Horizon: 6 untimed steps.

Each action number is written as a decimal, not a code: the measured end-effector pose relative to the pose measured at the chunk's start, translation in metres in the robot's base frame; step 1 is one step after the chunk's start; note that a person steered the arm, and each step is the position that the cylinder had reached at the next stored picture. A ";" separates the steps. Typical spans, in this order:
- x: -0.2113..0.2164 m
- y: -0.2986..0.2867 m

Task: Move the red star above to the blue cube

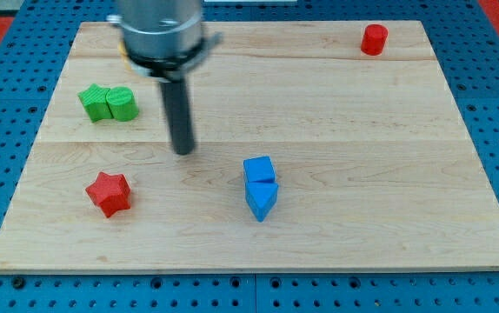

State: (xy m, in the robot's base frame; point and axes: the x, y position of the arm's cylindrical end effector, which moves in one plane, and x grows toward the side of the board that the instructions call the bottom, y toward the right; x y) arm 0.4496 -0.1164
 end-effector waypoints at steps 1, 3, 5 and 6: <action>0.022 -0.081; 0.107 -0.084; 0.079 -0.012; 0.042 0.026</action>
